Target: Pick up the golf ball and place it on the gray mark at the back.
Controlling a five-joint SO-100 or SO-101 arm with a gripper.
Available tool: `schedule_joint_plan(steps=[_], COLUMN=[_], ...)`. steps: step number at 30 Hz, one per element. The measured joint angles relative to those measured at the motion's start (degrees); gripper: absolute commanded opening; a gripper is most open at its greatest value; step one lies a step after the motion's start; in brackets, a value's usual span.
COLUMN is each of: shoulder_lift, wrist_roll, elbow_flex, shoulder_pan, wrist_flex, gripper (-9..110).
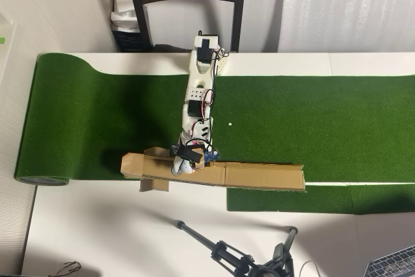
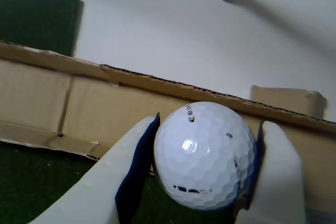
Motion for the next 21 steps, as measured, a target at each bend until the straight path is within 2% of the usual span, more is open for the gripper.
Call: schedule_joint_plan(steps=[9,21], shoulder_lift=[-6.2,-6.4], wrist_roll=[0.0,0.0], elbow_flex=[0.0,0.0], shoulder_pan=[-0.6,-0.6], wrist_flex=[0.0,0.0], gripper=[22,23])
